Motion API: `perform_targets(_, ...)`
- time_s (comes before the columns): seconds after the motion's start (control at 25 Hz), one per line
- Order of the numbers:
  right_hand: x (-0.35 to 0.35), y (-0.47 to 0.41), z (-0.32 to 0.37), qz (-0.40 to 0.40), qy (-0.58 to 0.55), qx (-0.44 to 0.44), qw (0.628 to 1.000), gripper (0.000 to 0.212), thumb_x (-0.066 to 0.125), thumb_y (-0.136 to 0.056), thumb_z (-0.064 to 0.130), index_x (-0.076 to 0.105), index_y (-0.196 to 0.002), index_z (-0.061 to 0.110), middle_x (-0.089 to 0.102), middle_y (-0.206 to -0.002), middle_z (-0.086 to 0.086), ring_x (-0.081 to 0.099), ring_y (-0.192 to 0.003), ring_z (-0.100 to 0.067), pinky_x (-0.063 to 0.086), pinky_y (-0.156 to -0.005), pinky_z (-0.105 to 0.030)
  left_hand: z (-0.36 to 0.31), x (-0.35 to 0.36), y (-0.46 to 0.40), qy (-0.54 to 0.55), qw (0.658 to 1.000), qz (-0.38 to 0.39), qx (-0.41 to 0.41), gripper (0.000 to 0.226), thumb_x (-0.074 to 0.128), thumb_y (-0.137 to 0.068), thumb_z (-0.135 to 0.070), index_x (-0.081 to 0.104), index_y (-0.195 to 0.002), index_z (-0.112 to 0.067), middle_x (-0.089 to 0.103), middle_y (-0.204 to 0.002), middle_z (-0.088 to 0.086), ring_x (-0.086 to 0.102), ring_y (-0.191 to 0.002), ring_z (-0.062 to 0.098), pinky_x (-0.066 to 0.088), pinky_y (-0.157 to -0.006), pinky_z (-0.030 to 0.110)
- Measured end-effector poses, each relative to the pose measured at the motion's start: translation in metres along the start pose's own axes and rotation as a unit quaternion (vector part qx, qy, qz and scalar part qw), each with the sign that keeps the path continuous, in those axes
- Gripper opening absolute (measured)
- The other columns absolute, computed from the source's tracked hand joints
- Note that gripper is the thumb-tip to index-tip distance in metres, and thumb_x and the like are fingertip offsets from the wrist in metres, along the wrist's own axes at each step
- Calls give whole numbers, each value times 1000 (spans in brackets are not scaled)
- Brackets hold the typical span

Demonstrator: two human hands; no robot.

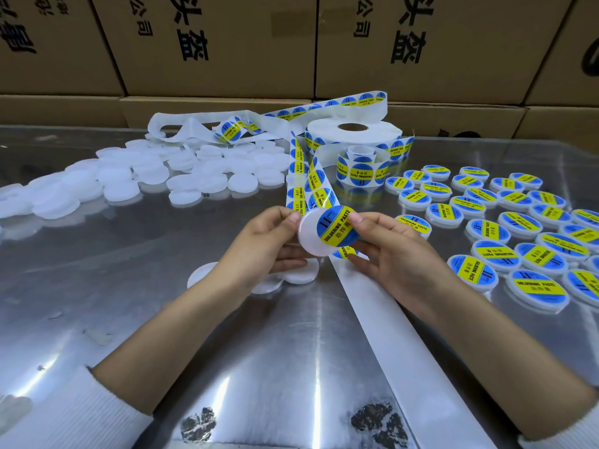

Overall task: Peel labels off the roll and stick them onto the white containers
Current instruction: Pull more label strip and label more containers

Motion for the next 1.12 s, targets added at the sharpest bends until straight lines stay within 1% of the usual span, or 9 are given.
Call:
perform_targets(0.16,3,1,-1,1,14,5,1000,25,69,-60,39,64,-77,22,72,-87,3,64,-80,-7,45,-75,-21,-3,5,5,14,1000,22,-10,18,42,-99,-24,53,-89,-15,69,-79,5,69,-61,13,56,-57,19)
perform_targets(0.24,4,1,0,-4,13,4,1000,25,69,-60,38,63,-77,21,72,-85,2,64,-78,-8,45,-74,-19,-3,6,6,20,999,28,-12,18,42,-99,-25,54,-90,-15,70,-78,4,70,-62,13,56,-56,19)
perform_targets(0.48,5,2,-1,-23,14,-5,1000,23,71,-58,36,63,-73,20,71,-80,1,58,-78,-13,45,-74,-19,-4,10,9,29,998,46,-20,18,42,-99,-26,54,-91,-16,72,-76,0,70,-62,13,55,-54,19)
perform_targets(0.6,6,1,-1,-30,5,-12,999,22,72,-58,33,64,-72,18,69,-83,-5,54,-87,-21,44,-83,-26,-4,11,10,33,998,58,-20,17,41,-99,-26,53,-91,-17,73,-74,-2,71,-62,13,56,-57,20)
perform_targets(0.68,6,1,-1,-30,1,-17,999,22,72,-58,32,64,-73,17,70,-83,-5,54,-88,-23,44,-85,-28,-4,12,11,34,997,65,-20,18,41,-98,-27,53,-91,-17,73,-75,-2,71,-64,13,55,-59,21)
perform_targets(0.84,5,2,-2,-29,1,-20,999,25,71,-60,33,65,-77,15,72,-81,-3,58,-83,-18,47,-82,-25,-5,12,12,33,997,71,-16,18,41,-98,-28,55,-90,-19,74,-76,-1,72,-66,13,55,-60,20)
perform_targets(1.0,7,3,-1,-27,7,-38,999,23,70,-61,33,66,-75,16,73,-78,0,63,-73,-11,51,-75,-19,-5,13,14,36,997,73,-13,19,41,-98,-29,55,-89,-20,74,-76,0,72,-66,14,55,-59,20)
perform_targets(1.12,8,3,-1,-35,21,-63,997,23,70,-62,32,66,-76,13,73,-78,-2,65,-73,-10,54,-75,-21,-5,13,15,38,997,73,-9,18,42,-98,-29,55,-89,-20,74,-79,1,72,-69,16,56,-60,21)
Point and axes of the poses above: each hand's wrist, its own y-axis away from the middle knuckle, its own x-axis out of the palm, z = x × y, the point moved 2 cm from there along -y, towards the middle knuckle
